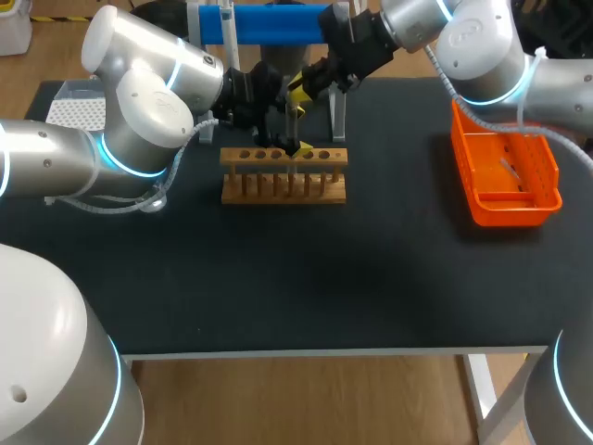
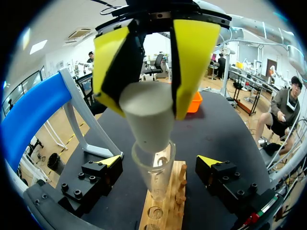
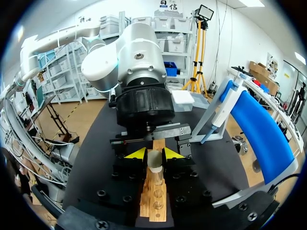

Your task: Invert the test tube, pick up the pipette, mount the tip to pipette, aspirate from beaker and dispense into the tube, eject the tip, return the pipette, and cap with the stopper.

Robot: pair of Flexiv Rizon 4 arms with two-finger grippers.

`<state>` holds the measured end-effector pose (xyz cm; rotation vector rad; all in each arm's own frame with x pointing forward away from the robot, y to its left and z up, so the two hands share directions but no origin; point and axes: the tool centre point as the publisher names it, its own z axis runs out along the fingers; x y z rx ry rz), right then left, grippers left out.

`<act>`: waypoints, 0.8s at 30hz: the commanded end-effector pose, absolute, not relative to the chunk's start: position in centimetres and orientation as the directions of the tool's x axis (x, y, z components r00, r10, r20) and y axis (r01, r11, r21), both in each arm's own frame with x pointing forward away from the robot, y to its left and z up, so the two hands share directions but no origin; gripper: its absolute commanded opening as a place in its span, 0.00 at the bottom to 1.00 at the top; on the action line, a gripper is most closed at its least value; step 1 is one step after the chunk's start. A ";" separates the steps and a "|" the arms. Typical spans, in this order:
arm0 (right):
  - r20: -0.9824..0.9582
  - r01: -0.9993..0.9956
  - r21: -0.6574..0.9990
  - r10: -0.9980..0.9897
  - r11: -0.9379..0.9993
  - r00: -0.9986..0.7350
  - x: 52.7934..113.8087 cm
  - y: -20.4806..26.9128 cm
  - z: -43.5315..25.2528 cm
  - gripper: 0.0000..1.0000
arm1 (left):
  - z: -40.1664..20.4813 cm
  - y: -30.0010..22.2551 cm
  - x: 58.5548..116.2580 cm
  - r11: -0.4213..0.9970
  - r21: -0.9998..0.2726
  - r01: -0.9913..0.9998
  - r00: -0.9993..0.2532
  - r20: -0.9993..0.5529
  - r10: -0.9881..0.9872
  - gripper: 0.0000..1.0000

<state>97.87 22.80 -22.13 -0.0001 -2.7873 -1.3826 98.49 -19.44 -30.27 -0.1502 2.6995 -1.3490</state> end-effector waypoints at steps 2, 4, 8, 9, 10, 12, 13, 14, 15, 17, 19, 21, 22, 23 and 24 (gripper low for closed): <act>0.027 0.012 0.798 -0.015 0.603 -1.000 98.0 22.8 -22.2 0.00 | -30.3 -19.4 98.6 0.597 -0.802 -0.034 -0.988 -0.063 -0.140 1.00; 0.026 0.012 0.799 -0.015 0.602 -1.000 98.0 22.8 -22.2 0.00 | -30.3 -19.4 98.6 0.597 -0.802 -0.034 -0.988 -0.063 -0.140 1.00; 0.026 0.012 0.800 -0.015 0.600 -1.000 98.0 22.8 -22.1 0.00 | -30.3 -19.4 98.6 0.597 -0.802 -0.034 -0.988 -0.063 -0.140 1.00; 0.026 0.012 0.800 -0.015 0.600 -1.000 98.0 22.8 -22.1 0.00 | -30.3 -19.4 98.6 0.597 -0.802 -0.034 -0.988 -0.063 -0.140 1.00; 0.026 0.012 0.800 -0.015 0.600 -1.000 98.0 22.9 -22.1 0.00 | -30.3 -19.4 98.6 0.597 -0.802 -0.034 -0.988 -0.063 -0.140 1.00; 0.026 0.012 0.800 -0.015 0.600 -1.000 98.0 22.9 -22.1 0.00 | -30.3 -19.4 98.6 0.597 -0.802 -0.034 -0.988 -0.063 -0.140 1.00; 0.026 0.012 0.800 -0.015 0.599 -1.000 98.0 22.9 -22.1 0.00 | -30.3 -19.4 98.6 0.597 -0.802 -0.034 -0.988 -0.063 -0.140 1.00; 0.026 0.012 0.801 -0.015 0.599 -1.000 98.0 22.9 -22.1 0.00 | -30.3 -19.4 98.6 0.597 -0.802 -0.034 -0.988 -0.063 -0.140 1.00; 0.026 0.012 0.801 -0.015 0.599 -1.000 98.0 22.9 -22.1 0.00 | -30.3 -19.4 98.6 0.597 -0.802 -0.034 -0.988 -0.063 -0.140 1.00; 0.026 0.012 0.801 -0.015 0.599 -1.000 98.0 22.9 -22.1 0.00 | -30.3 -19.4 98.6 0.597 -0.802 -0.034 -0.988 -0.063 -0.140 1.00; 0.027 0.013 0.801 -0.014 0.598 -1.000 98.0 22.9 -22.1 0.00 | -30.3 -19.4 98.6 0.597 -0.802 -0.034 -0.988 -0.063 -0.140 1.00; 0.026 0.012 0.801 -0.015 0.598 -1.000 98.0 22.9 -22.1 0.00 | -30.3 -19.4 98.6 0.597 -0.802 -0.034 -0.988 -0.063 -0.140 1.00; 0.026 0.011 0.801 -0.016 0.598 -1.000 98.0 23.0 -22.1 0.00 | -30.3 -19.4 98.6 0.597 -0.802 -0.034 -0.988 -0.063 -0.140 1.00; 0.026 0.011 0.801 -0.016 0.598 -1.000 98.0 23.0 -22.1 0.00 | -30.3 -19.4 98.6 0.597 -0.802 -0.034 -0.988 -0.063 -0.140 1.00; 0.026 0.011 0.802 -0.016 0.598 -1.000 98.0 23.0 -22.0 0.00 | -30.3 -19.4 98.6 0.597 -0.802 -0.034 -0.988 -0.063 -0.140 1.00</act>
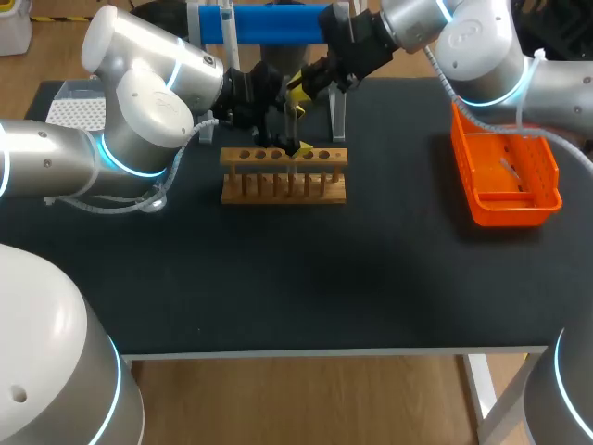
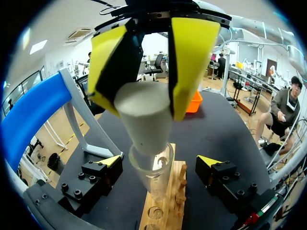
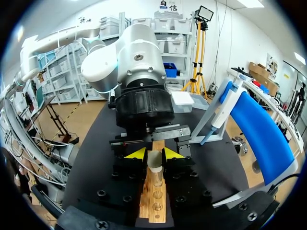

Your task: Invert the test tube, pick up the pipette, mount the tip to pipette, aspirate from beaker and dispense into the tube, eject the tip, return the pipette, and cap with the stopper.

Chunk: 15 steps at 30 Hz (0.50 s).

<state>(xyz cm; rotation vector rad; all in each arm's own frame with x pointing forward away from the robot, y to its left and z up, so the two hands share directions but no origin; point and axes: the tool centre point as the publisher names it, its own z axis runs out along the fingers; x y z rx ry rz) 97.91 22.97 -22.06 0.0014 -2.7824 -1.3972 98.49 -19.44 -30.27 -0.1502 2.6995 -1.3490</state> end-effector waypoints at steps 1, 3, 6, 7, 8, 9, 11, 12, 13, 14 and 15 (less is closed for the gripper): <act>0.025 0.011 0.802 -0.016 0.597 -1.000 98.0 23.0 -22.0 0.00 | -30.3 -19.4 98.6 0.597 -0.802 -0.034 -0.988 -0.063 -0.140 1.00; 0.025 0.011 0.802 -0.016 0.597 -1.000 98.0 23.0 -22.0 0.00 | -30.3 -19.4 98.6 0.597 -0.802 -0.034 -0.988 -0.063 -0.140 1.00; 0.025 0.011 0.802 -0.015 0.597 -1.000 98.0 23.0 -22.0 0.00 | -30.3 -19.4 98.6 0.597 -0.802 -0.034 -0.988 -0.063 -0.140 1.00; 0.025 0.011 0.803 -0.015 0.596 -1.000 98.0 23.0 -22.0 0.00 | -30.3 -19.4 98.6 0.597 -0.802 -0.034 -0.988 -0.063 -0.140 1.00; 0.025 0.011 0.803 -0.015 0.596 -1.000 98.0 23.1 -22.0 0.00 | -30.3 -19.4 98.6 0.597 -0.802 -0.034 -0.988 -0.063 -0.140 1.00; 0.025 0.011 0.803 -0.015 0.596 -1.000 97.9 23.1 -22.0 0.00 | -30.3 -19.4 98.6 0.597 -0.802 -0.034 -0.988 -0.063 -0.140 1.00; 0.025 0.012 0.803 -0.014 0.596 -1.000 97.9 23.1 -22.0 0.00 | -30.3 -19.4 98.6 0.597 -0.802 -0.034 -0.988 -0.063 -0.140 1.00; 0.025 0.012 0.803 -0.013 0.596 -1.000 97.9 23.1 -22.0 0.00 | -30.3 -19.4 98.6 0.597 -0.802 -0.034 -0.988 -0.063 -0.140 1.00; 0.025 0.013 0.803 -0.013 0.596 -1.000 97.9 23.1 -22.0 0.00 | -30.3 -19.4 98.6 0.597 -0.802 -0.034 -0.988 -0.063 -0.140 1.00; 0.025 0.012 0.803 -0.013 0.596 -1.000 97.9 23.1 -22.0 0.00 | -30.3 -19.4 98.6 0.597 -0.802 -0.034 -0.988 -0.063 -0.140 1.00; 0.025 0.012 0.803 -0.014 0.596 -1.000 97.9 23.1 -22.0 0.00 | -30.3 -19.4 98.6 0.597 -0.802 -0.034 -0.988 -0.063 -0.140 1.00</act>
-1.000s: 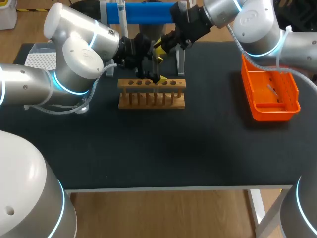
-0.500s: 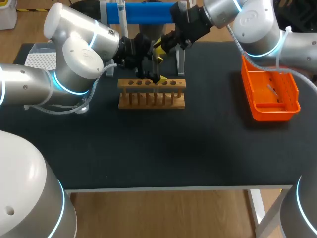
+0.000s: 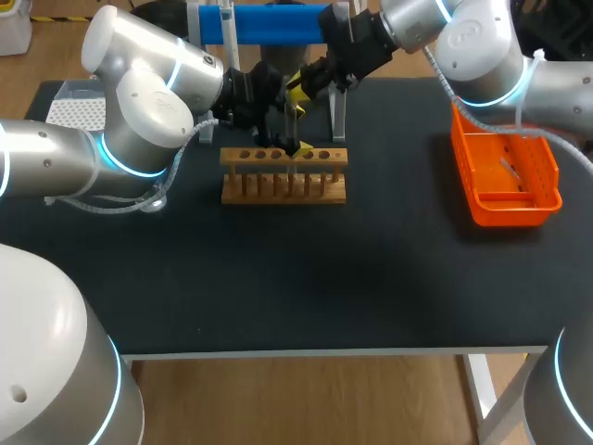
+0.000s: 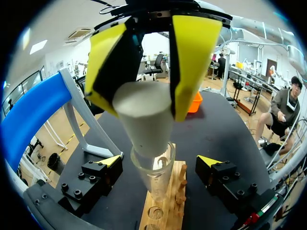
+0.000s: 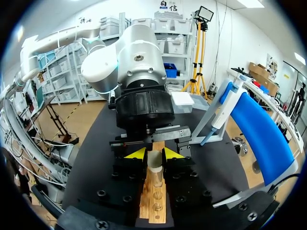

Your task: Invert the test tube, pick up the pipette, mount the tip to pipette, aspirate from beaker and dispense into the tube, eject the tip, return the pipette, and cap with the stopper.

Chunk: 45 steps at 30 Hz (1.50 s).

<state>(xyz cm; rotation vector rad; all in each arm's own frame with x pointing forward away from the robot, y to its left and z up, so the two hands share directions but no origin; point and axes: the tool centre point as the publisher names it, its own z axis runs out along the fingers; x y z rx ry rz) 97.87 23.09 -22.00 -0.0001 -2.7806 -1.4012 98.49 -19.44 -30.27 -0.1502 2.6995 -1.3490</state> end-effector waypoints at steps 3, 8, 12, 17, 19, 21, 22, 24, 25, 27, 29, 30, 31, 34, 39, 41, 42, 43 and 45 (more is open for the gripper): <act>0.025 0.011 0.803 -0.015 0.596 -1.000 97.8 23.2 -22.0 0.00 | -30.3 -19.4 98.6 0.597 -0.802 -0.034 -0.988 -0.063 -0.140 1.00; 0.027 0.012 0.803 -0.016 0.597 -1.000 97.8 23.3 -22.1 0.00 | -30.3 -19.4 98.6 0.597 -0.802 -0.034 -0.988 -0.063 -0.140 1.00; 0.029 0.014 0.802 -0.016 0.598 -0.999 97.8 23.3 -22.3 0.00 | -30.3 -19.4 98.6 0.597 -0.802 -0.034 -0.988 -0.063 -0.140 1.00; 0.032 0.017 0.800 -0.014 0.600 -0.999 97.9 23.3 -22.5 0.00 | -30.3 -19.4 98.6 0.597 -0.802 -0.034 -0.988 -0.063 -0.140 1.00; 0.034 0.019 0.799 -0.014 0.601 -0.999 97.9 23.3 -22.6 0.00 | -30.3 -19.4 98.6 0.597 -0.802 -0.034 -0.988 -0.063 -0.140 1.00; 0.035 0.019 0.798 -0.014 0.602 -0.999 97.9 23.2 -22.7 0.00 | -30.3 -19.4 98.6 0.597 -0.802 -0.034 -0.988 -0.063 -0.140 1.00; 0.036 0.020 0.798 -0.014 0.602 -0.999 97.9 23.2 -22.8 0.00 | -30.3 -19.4 98.6 0.597 -0.802 -0.034 -0.988 -0.063 -0.140 1.00; 0.037 0.021 0.797 -0.013 0.603 -0.999 97.9 23.2 -22.9 0.00 | -30.3 -19.4 98.6 0.597 -0.802 -0.034 -0.988 -0.063 -0.140 1.00; 0.038 0.022 0.797 -0.013 0.603 -0.999 97.9 23.2 -22.9 0.00 | -30.3 -19.4 98.6 0.597 -0.802 -0.034 -0.988 -0.063 -0.140 1.00; 0.038 0.022 0.797 -0.013 0.604 -0.999 97.9 23.2 -22.9 0.00 | -30.3 -19.4 98.6 0.597 -0.802 -0.034 -0.988 -0.063 -0.140 1.00; 0.038 0.022 0.797 -0.014 0.604 -0.999 97.9 23.2 -22.9 0.00 | -30.3 -19.4 98.6 0.597 -0.802 -0.034 -0.988 -0.063 -0.140 1.00; 0.038 0.021 0.797 -0.014 0.604 -0.999 97.9 23.2 -22.9 0.00 | -30.3 -19.4 98.6 0.597 -0.802 -0.034 -0.988 -0.063 -0.140 1.00; 0.038 0.021 0.797 -0.014 0.604 -0.999 97.9 23.2 -22.9 0.00 | -30.3 -19.4 98.6 0.597 -0.802 -0.034 -0.988 -0.063 -0.140 1.00; 0.037 0.021 0.796 -0.015 0.604 -0.999 97.9 23.1 -22.9 0.00 | -30.3 -19.4 98.6 0.597 -0.802 -0.034 -0.988 -0.063 -0.140 1.00; 0.035 0.019 0.792 -0.014 0.610 -0.999 97.8 23.0 -23.3 0.00 | -30.3 -19.4 98.6 0.597 -0.802 -0.034 -0.988 -0.063 -0.140 1.00; 0.035 0.020 0.789 -0.013 0.615 -0.999 97.8 22.9 -23.5 0.00 | -30.3 -19.4 98.6 0.597 -0.802 -0.034 -0.988 -0.063 -0.140 1.00; 0.036 0.020 0.787 -0.013 0.617 -0.999 97.7 22.9 -23.6 0.01 | -30.3 -19.4 98.6 0.597 -0.802 -0.034 -0.988 -0.063 -0.140 1.00; 0.036 0.020 0.785 -0.013 0.619 -0.999 97.7 22.9 -23.7 0.10 | -30.3 -19.4 98.6 0.597 -0.802 -0.034 -0.988 -0.063 -0.140 1.00; 0.037 0.022 0.783 -0.011 0.622 -0.999 97.7 22.8 -23.8 0.36 | -30.3 -19.4 98.6 0.597 -0.802 -0.034 -0.988 -0.063 -0.140 1.00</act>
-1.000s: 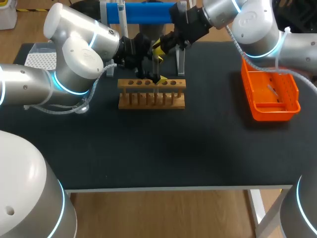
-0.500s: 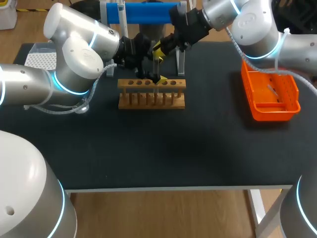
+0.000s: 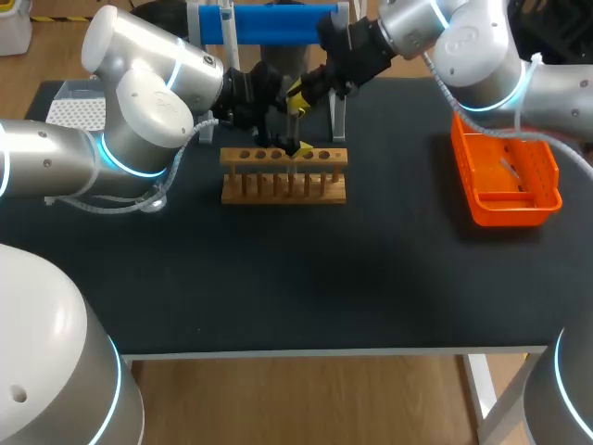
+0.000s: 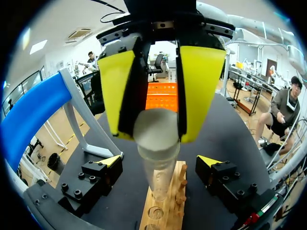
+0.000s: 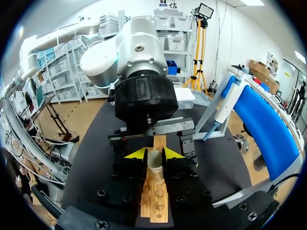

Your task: Invert the test tube, pick up the pipette, mount the tip to pipette, aspirate from beaker and dispense into the tube, eject the tip, return the pipette, and cap with the stopper.

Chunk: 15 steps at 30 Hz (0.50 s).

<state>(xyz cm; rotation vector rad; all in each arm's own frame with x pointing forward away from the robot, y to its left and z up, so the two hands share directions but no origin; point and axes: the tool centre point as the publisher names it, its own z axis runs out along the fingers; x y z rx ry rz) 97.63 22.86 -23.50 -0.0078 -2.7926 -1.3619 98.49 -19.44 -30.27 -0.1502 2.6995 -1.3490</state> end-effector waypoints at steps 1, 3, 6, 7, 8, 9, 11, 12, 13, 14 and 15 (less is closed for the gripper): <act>0.035 0.023 0.781 -0.008 0.624 -0.999 97.7 22.8 -23.8 0.53 | -30.3 -19.4 98.6 0.597 -0.802 -0.034 -0.988 -0.063 -0.140 1.00; 0.036 0.027 0.785 -0.002 0.619 -0.999 97.8 22.8 -23.9 1.00 | -30.3 -19.4 98.6 0.597 -0.802 -0.034 -0.988 -0.063 -0.140 1.00; 0.035 0.027 0.797 -0.001 0.604 -0.999 97.8 22.5 -23.8 1.00 | -30.3 -19.4 98.6 0.597 -0.802 -0.034 -0.988 -0.063 -0.140 1.00; 0.035 0.027 0.805 -0.001 0.593 -0.999 97.8 22.4 -23.8 1.00 | -30.3 -19.4 98.6 0.597 -0.802 -0.034 -0.988 -0.063 -0.140 1.00; 0.034 0.029 0.813 0.002 0.582 -0.999 97.9 22.1 -23.7 1.00 | -30.3 -19.4 98.6 0.597 -0.802 -0.034 -0.988 -0.063 -0.140 1.00; 0.035 0.029 0.821 0.001 0.570 -0.999 97.9 21.9 -23.7 1.00 | -30.3 -19.4 98.6 0.597 -0.802 -0.034 -0.988 -0.063 -0.140 1.00; 0.038 0.033 0.843 0.002 0.537 -0.999 97.9 21.5 -23.7 1.00 | -30.3 -19.4 98.6 0.597 -0.802 -0.034 -0.988 -0.063 -0.140 1.00; 0.039 0.033 0.852 0.000 0.523 -0.999 98.0 21.3 -23.7 1.00 | -30.3 -19.4 98.6 0.597 -0.802 -0.034 -0.988 -0.063 -0.140 1.00; 0.039 0.033 0.862 -0.002 0.505 -0.999 98.0 21.0 -23.6 1.00 | -30.3 -19.4 98.6 0.597 -0.802 -0.034 -0.988 -0.063 -0.140 1.00; 0.032 0.025 0.871 -0.005 0.491 -0.999 98.0 20.8 -23.6 1.00 | -30.3 -19.4 98.6 0.597 -0.802 -0.034 -0.988 -0.063 -0.140 1.00; 0.033 0.024 0.881 -0.012 0.473 -0.999 98.0 20.5 -23.6 1.00 | -30.3 -19.4 98.6 0.597 -0.802 -0.034 -0.988 -0.063 -0.140 1.00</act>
